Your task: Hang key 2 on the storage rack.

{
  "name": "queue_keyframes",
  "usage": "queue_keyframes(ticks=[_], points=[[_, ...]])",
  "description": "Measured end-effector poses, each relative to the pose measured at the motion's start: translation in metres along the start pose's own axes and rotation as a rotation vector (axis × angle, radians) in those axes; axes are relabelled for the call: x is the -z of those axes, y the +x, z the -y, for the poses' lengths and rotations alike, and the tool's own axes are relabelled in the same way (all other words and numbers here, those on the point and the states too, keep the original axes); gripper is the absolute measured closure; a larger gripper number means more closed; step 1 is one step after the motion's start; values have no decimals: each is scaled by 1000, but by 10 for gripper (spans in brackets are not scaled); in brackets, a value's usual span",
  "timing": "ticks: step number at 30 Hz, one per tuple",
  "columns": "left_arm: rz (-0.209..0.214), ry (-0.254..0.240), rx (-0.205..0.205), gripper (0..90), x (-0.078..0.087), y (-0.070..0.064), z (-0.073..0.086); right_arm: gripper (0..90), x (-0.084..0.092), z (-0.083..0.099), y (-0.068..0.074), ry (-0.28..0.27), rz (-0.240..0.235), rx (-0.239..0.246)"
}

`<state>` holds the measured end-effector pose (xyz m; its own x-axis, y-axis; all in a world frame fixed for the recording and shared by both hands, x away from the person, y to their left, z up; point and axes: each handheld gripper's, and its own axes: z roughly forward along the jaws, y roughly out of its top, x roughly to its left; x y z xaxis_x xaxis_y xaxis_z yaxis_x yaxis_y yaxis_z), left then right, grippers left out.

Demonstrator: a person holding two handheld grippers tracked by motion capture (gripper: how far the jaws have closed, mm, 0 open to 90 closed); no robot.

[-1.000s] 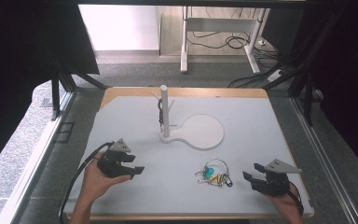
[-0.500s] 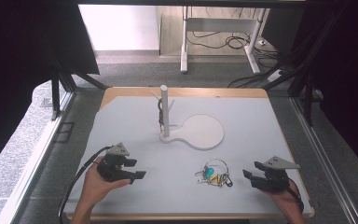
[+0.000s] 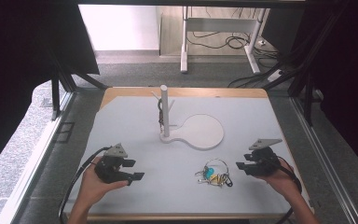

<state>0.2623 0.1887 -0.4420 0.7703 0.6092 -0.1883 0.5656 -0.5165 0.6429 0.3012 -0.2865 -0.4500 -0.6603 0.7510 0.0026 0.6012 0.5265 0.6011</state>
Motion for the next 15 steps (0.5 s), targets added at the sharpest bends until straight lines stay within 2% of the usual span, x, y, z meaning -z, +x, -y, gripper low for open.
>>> queue_keyframes(ticks=[3, 6, 9, 15], points=[[5, -11, 4, 381, 3, 0, 0, 513, -3, -12, 2, 35, -15, 16], [1, -10, 6, 382, 4, 1, 0, 528, -9, -22, 5, 86, -4, 31], [3, -5, -3, 382, 3, 1, 1, 547, -17, -29, 9, 145, -21, 40], [-7, -6, -8, 383, 3, 2, 1, 579, -31, -37, 13, 206, -64, 58]])
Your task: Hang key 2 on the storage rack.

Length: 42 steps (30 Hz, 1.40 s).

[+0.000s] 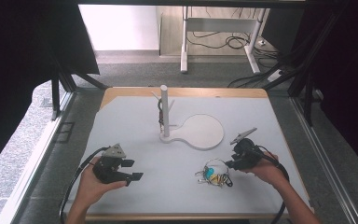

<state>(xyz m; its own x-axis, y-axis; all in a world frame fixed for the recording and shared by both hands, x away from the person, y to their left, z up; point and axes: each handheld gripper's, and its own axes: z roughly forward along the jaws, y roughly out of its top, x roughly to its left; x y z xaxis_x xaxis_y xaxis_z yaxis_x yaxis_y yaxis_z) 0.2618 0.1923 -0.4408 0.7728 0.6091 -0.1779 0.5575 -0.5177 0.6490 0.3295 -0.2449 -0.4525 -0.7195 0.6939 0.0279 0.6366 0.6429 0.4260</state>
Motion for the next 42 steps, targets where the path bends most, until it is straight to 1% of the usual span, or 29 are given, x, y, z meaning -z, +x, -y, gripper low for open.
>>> queue_keyframes(ticks=[3, 8, 12, 15, 16, 17, 23, 25, 26, 28, 30, 33, 36, 39, 42], points=[[-1, -9, 4, 386, 0, 0, 0, 592, -6, -3, 1, 26, -20, -2], [1, -4, 5, 387, -2, -1, 0, 613, -15, -6, 1, 60, -18, 1], [1, 7, -2, 387, -4, 0, 1, 638, -22, -10, 2, 98, -30, 10], [4, 3, 4, 387, -5, 0, 1, 664, -27, -13, 2, 134, -42, 4], [11, 0, 11, 387, -5, 1, 2, 676, -29, -14, 2, 144, -51, 1], [12, 2, 8, 388, -5, 2, 3, 696, -31, -15, 2, 153, -59, -1], [13, -7, 33, 389, -3, 8, 7, 816, -34, -19, 2, 185, -92, -21], [12, -12, 39, 390, -3, 9, 8, 831, -33, -21, 1, 190, -97, -30], [10, -11, 40, 390, -2, 9, 8, 841, -32, -21, 1, 187, -103, -40], [9, -11, 41, 390, -2, 9, 8, 856, -27, -23, 0, 178, -121, -44], [11, -11, 40, 390, -2, 9, 8, 860, -21, -24, 0, 173, -124, -36], [8, -9, 44, 390, -3, 9, 8, 862, -11, -25, 2, 177, -146, -23], [7, -11, 51, 390, -2, 9, 8, 863, -2, -27, 6, 194, -163, -11], [6, -13, 53, 390, -1, 9, 8, 863, 4, -27, 13, 214, -162, 20], [4, -12, 51, 390, 0, 9, 8, 864, 7, -27, 17, 226, -170, 28]])
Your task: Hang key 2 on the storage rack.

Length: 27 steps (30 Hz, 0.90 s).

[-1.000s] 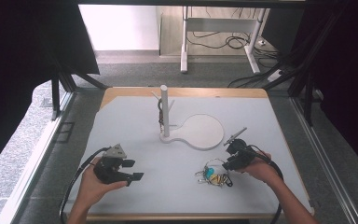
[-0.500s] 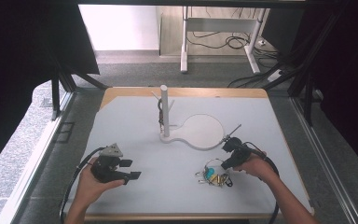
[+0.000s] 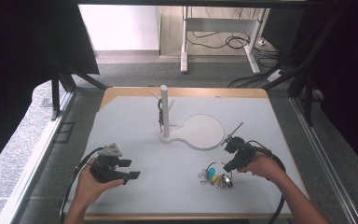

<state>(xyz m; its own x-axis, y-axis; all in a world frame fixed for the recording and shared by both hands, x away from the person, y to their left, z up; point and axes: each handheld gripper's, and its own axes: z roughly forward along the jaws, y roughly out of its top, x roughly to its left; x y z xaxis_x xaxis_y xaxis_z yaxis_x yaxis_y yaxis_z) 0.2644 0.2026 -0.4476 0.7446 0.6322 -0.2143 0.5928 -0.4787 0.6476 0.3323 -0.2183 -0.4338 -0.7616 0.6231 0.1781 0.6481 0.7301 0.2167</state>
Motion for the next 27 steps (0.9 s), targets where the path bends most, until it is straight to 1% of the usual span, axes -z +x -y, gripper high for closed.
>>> queue_keyframes(ticks=[4, 11, 13, 17, 22, 27], points=[[-1, -1, 2, 390, 0, 0, 0, 867, 4, 2, 2, -2, -27, 4], [-1, 4, 4, 390, -1, 0, 0, 869, 15, 2, 5, -11, -49, 13], [-4, 2, 6, 390, -1, 0, 0, 870, 19, 2, 5, -13, -44, 12], [-11, -19, 19, 399, 0, 0, 0, 870, 30, 1, 5, -24, -38, 10], [-16, -27, 27, 400, 1, 1, 0, 870, 43, -2, 6, -24, -22, 15], [-13, -28, 26, 400, 0, 1, 0, 870, 55, -9, 5, -51, -12, 18]])
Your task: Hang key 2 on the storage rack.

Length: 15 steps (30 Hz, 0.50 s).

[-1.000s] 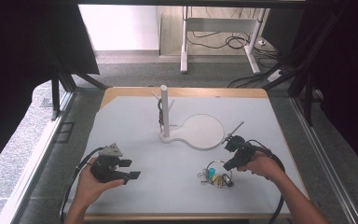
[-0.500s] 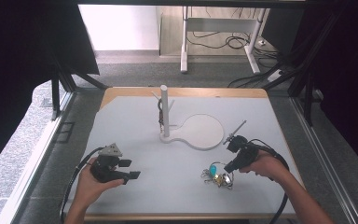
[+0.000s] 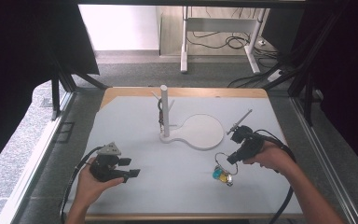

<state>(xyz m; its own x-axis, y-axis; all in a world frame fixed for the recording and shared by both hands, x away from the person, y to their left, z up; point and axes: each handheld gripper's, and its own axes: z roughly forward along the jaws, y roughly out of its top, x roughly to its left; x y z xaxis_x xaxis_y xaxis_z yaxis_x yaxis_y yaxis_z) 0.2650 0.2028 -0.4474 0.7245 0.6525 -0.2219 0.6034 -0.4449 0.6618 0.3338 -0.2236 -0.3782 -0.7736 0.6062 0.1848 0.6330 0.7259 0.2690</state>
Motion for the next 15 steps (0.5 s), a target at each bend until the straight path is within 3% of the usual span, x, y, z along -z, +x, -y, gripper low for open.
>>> queue_keyframes(ticks=[6, 15], points=[[2, 2, -3, 399, 0, 0, 0, 871, 12, -13, -1, -31, 37, -4], [3, -6, 0, 400, -1, -2, 0, 871, 24, -31, -1, -52, 29, 5]])
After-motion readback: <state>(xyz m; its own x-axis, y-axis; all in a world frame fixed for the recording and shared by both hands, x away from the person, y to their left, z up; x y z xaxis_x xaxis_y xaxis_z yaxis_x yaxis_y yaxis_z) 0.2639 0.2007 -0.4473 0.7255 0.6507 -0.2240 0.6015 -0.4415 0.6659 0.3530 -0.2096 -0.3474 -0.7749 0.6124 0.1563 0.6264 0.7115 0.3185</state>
